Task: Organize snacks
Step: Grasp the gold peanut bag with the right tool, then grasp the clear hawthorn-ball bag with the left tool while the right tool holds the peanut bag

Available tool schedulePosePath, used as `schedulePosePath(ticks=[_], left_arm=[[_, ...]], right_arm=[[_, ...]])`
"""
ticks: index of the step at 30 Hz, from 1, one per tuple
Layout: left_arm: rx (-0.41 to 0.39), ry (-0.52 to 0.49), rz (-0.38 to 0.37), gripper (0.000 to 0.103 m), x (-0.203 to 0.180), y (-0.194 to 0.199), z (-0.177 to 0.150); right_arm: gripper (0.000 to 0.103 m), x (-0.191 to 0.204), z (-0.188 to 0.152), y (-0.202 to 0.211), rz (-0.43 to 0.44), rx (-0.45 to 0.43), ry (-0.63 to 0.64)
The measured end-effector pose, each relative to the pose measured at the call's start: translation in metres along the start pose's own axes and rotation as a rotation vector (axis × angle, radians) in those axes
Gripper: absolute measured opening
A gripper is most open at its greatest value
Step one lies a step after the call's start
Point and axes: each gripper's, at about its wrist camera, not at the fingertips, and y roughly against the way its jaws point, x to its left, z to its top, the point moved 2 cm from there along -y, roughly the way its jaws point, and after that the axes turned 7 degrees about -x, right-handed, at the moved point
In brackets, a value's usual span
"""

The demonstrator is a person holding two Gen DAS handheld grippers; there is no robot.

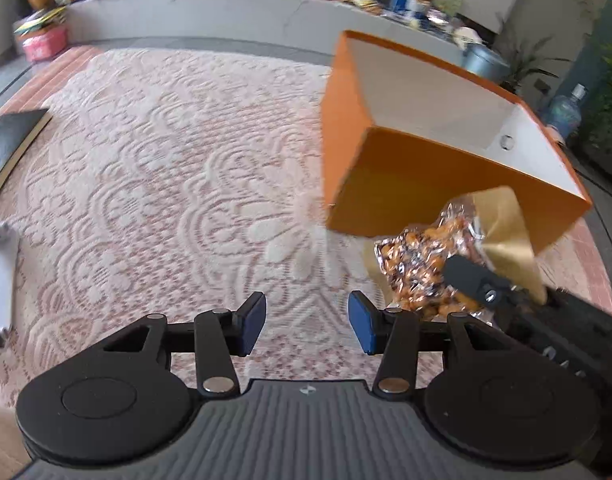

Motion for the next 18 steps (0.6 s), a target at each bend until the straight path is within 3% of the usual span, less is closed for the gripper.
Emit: schedulePosePath(ticks=[6,13,18], left_arm=[[-0.030,-0.075,-0.085,0.058,-0.019,0.009,-0.003],[-0.023,-0.083,-0.219,0.070,-0.043,0.014,-0.013],[-0.007,-0.102,-0.274,0.072,-0.064,0.006,-0.022]], right_arm=[[0.019,-0.017,0.011,0.042,-0.033,-0.052,0.018],[0.019,-0.059,0.015,0.084,-0.143,-0.070,0.012],[0.019,-0.094,0.011,0.101,-0.191,-0.081,-0.036]])
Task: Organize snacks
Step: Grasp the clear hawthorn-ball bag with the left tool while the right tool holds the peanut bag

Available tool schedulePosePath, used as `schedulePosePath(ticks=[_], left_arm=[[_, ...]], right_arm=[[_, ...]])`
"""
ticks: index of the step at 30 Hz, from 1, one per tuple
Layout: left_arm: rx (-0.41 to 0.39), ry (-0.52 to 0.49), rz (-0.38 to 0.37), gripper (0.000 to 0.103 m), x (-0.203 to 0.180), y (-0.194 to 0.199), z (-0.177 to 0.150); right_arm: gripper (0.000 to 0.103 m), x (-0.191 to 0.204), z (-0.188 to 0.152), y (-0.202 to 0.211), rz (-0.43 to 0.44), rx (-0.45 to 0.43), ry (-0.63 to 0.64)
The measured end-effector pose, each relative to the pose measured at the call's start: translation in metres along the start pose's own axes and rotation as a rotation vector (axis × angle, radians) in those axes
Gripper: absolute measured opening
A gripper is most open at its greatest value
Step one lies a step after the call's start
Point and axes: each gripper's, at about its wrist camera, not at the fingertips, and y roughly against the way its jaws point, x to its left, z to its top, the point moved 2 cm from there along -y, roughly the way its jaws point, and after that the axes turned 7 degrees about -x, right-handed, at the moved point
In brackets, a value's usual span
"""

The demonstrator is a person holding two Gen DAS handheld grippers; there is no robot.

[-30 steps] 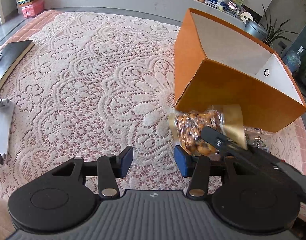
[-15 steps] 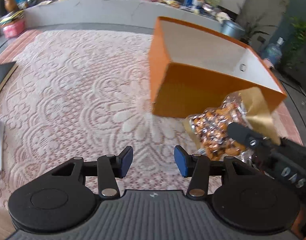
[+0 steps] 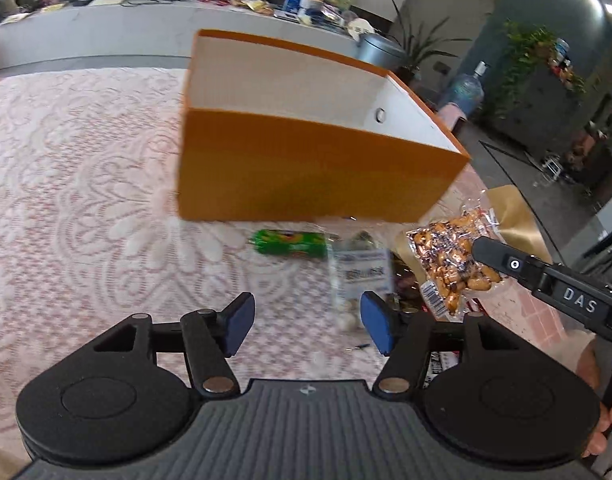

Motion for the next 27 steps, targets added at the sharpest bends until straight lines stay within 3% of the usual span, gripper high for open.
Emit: schedulePosePath(ticks=[6,12,21,22,24,27], left_arm=[[0.038,0.010,-0.023,0.072,-0.016,-0.029,0.001],[0.058,0.051,-0.022,0.075,-0.023,-0.062,0.000],[0.109,0.085,0.014,0.073,-0.029,-0.086,-0.007],[0.122,0.079,0.022,0.071,-0.032,-0.087,-0.007],[0.122,0.088,0.006,0.059,-0.040,-0.087,-0.005],[0.123,0.075,0.021,0.055,-0.051,-0.090,-0.001]], right_arm=[[0.019,-0.007,-0.007,-0.001,0.024,-0.029,-0.039],[0.019,-0.007,-0.006,-0.002,-0.023,-0.076,-0.058],[0.018,-0.013,-0.008,-0.015,-0.031,-0.029,-0.101],[0.018,-0.013,-0.009,-0.016,-0.030,-0.027,-0.103],[0.018,-0.013,-0.009,-0.016,-0.032,-0.028,-0.109],[0.018,-0.014,-0.009,-0.016,-0.033,-0.029,-0.115]])
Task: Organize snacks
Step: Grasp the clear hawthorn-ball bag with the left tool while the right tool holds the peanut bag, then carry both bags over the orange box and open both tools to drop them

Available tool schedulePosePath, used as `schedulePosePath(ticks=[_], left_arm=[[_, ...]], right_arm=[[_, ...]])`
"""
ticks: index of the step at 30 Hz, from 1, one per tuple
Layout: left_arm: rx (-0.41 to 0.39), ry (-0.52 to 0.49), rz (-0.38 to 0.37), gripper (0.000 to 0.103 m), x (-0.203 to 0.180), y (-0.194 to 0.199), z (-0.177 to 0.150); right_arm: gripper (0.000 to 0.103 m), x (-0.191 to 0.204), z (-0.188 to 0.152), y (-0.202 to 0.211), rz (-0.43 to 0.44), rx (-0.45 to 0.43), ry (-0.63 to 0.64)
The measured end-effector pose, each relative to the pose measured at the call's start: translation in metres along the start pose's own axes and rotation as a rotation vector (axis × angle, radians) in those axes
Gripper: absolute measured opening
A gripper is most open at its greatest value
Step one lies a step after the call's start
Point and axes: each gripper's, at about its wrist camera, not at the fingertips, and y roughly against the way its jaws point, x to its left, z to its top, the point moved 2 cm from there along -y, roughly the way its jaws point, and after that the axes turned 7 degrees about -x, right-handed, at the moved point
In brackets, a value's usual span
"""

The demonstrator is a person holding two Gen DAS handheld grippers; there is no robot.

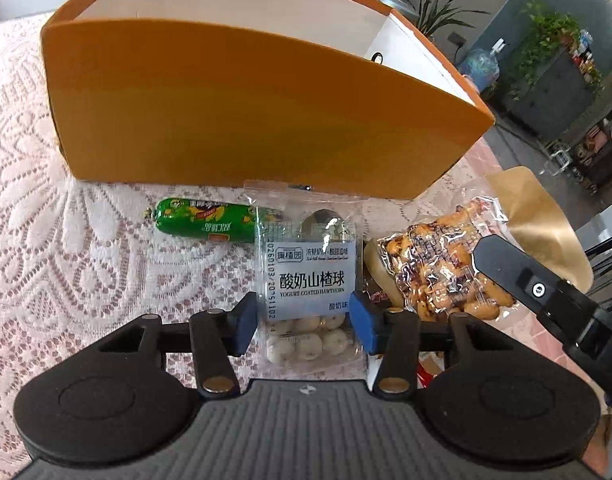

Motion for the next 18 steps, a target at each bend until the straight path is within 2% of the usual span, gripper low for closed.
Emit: schedulePosePath(ticks=[3,5,7,10,18], left_arm=[[-0.008,0.035,0.011,0.051,-0.002,-0.001,0.002],[-0.015,0.055,0.021,0.044,-0.002,0.001,0.003],[-0.041,0.051,0.028,0.033,-0.002,0.006,0.005],[-0.074,0.041,0.015,0.023,-0.006,0.018,0.005],[-0.142,-0.010,0.050,0.018,-0.009,0.053,-0.004]], right_arm=[[0.018,0.000,0.000,0.000,0.000,-0.001,-0.002],[0.018,-0.001,0.000,0.000,0.000,-0.001,-0.005],[0.018,-0.001,0.000,0.000,-0.001,-0.001,-0.004],[0.018,-0.001,0.000,0.000,-0.003,-0.003,-0.003],[0.018,-0.002,0.001,0.006,0.005,-0.020,-0.007]])
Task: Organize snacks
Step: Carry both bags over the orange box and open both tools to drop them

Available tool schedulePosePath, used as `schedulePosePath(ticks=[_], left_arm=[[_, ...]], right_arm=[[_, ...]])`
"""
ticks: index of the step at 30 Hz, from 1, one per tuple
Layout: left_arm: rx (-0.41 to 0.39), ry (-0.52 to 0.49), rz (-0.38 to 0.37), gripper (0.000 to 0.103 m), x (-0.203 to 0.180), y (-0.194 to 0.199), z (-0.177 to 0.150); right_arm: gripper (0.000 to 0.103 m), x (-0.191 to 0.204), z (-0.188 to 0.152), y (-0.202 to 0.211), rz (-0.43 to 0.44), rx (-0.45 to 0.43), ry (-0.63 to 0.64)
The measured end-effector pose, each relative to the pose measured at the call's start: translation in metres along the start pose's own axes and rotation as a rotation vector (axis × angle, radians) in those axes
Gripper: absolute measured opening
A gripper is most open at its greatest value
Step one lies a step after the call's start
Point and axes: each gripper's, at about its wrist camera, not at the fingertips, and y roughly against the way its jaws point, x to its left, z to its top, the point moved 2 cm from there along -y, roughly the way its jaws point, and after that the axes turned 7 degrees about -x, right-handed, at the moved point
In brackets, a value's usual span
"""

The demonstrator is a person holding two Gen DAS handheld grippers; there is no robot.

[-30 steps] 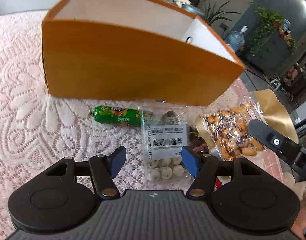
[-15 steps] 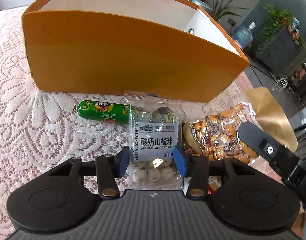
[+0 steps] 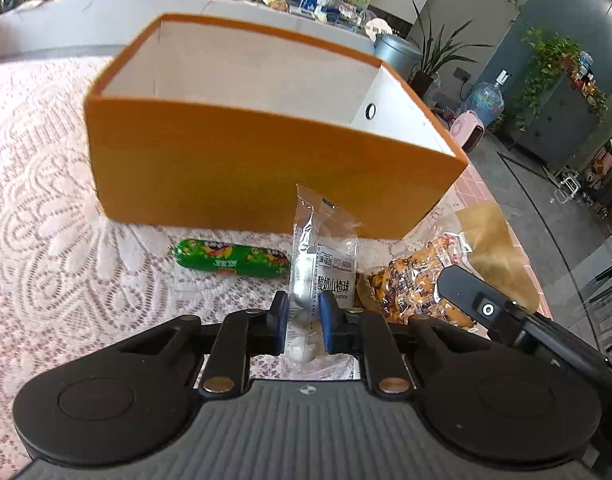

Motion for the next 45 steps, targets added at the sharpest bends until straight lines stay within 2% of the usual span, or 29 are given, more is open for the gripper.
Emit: schedulePosePath(ticks=[7,15,21,27,38,45], left_arm=[[-0.061,0.009,0.041,0.017,0.006,0.032,0.008],[-0.147,-0.021,0.021,0.016,-0.017,0.063,0.040],[-0.183,-0.063,-0.006,0.016,-0.032,0.074,0.067],[-0.235,-0.104,-0.016,0.015,-0.041,0.073,0.093],[-0.257,-0.094,0.019,0.014,-0.030,0.044,0.134],[-0.242,-0.104,0.063,0.014,-0.015,0.011,0.144]], right_arm=[[0.017,0.003,0.001,0.008,0.012,-0.024,0.018],[0.016,0.010,0.012,0.025,0.014,-0.071,0.032],[0.016,0.018,0.040,0.040,0.041,-0.128,0.038],[0.016,0.035,0.078,0.042,0.062,-0.205,0.122],[0.014,0.042,0.119,-0.008,0.031,-0.203,0.197],[0.014,0.051,0.132,-0.054,0.004,-0.177,0.279]])
